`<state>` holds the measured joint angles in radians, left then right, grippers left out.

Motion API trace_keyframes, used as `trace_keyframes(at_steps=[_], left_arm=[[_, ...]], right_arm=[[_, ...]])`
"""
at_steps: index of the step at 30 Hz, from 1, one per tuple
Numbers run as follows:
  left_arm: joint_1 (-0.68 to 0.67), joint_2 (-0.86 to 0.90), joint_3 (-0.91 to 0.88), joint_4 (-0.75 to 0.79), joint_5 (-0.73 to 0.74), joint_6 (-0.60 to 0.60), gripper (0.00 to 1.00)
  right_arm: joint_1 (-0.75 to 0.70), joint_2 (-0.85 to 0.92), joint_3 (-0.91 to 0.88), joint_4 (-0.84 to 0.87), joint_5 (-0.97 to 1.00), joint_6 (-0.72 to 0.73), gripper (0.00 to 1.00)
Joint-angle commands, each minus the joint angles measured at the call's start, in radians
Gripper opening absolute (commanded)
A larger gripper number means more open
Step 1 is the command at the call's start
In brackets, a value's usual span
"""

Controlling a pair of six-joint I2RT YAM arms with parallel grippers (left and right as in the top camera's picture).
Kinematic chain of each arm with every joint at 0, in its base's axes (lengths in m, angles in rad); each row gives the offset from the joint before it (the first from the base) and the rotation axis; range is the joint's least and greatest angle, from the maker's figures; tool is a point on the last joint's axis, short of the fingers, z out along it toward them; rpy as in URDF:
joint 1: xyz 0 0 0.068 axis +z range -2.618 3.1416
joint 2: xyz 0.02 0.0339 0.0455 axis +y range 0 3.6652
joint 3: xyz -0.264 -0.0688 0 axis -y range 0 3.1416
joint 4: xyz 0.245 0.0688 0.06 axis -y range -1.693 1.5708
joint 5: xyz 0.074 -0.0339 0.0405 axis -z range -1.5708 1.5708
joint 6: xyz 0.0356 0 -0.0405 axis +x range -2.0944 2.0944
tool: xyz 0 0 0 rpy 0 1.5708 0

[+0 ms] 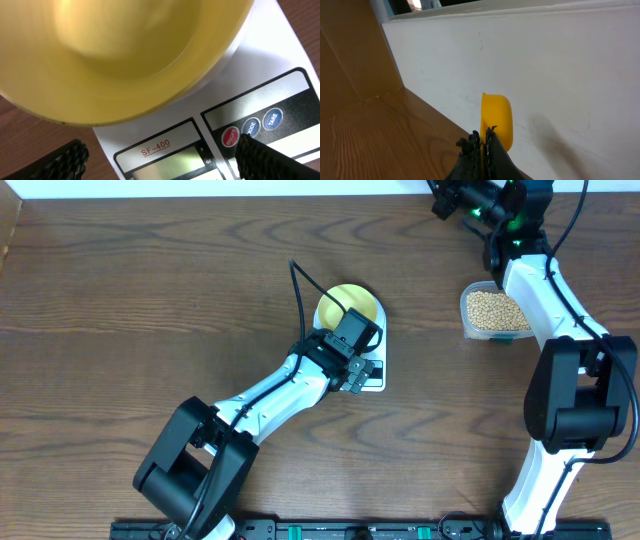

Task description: Scoop item into bowl and weigh 50g on scale

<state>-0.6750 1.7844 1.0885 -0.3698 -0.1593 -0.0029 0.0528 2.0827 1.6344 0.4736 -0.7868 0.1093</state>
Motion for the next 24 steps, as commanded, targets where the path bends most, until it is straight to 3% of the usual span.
trace_keyframes(at_steps=[1,24], left_arm=[[0.003,0.01,0.008,-0.002,0.005,0.01,0.96],[0.003,0.047,0.008,0.018,0.001,0.01,0.96]], right_arm=[[-0.008,0.007,0.021,0.001,0.01,-0.014,0.01],[-0.008,0.007,0.021,0.001,0.01,-0.014,0.01]])
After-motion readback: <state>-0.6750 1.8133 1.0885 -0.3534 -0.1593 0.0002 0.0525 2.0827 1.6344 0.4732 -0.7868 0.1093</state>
